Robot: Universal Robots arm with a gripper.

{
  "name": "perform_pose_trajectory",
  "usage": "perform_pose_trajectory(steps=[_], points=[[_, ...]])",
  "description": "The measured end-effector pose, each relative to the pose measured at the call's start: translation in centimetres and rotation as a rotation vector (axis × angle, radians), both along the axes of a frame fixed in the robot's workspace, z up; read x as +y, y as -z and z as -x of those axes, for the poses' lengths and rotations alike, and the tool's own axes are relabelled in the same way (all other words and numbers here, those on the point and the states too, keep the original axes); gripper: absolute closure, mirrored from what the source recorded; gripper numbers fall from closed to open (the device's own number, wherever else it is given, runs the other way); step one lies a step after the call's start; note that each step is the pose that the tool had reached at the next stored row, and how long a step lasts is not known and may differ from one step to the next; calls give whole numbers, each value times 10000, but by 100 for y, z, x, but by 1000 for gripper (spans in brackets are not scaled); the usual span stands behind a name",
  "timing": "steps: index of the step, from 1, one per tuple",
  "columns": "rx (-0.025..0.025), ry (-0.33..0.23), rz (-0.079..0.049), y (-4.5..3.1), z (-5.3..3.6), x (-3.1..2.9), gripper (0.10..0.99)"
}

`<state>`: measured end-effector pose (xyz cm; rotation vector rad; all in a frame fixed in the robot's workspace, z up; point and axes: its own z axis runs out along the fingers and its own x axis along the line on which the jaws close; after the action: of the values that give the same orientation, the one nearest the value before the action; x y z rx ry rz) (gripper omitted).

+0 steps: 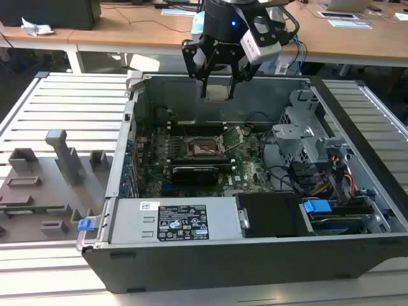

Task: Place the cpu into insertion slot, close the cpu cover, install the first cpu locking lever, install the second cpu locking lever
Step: 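Place the cpu into insertion slot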

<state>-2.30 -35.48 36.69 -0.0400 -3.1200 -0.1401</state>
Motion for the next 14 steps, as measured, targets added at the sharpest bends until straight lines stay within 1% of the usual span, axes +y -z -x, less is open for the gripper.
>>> perform_pose_trajectory(steps=[2, 6, 11, 14], points=[[1, -1, 4, 2, 0, 0, 545], [3, 0, 5, 69, 0, 0, 545], [1, 0, 7, 90, 0, 0, 545], [3, 0, 14, 132, 0, 0, 545]])
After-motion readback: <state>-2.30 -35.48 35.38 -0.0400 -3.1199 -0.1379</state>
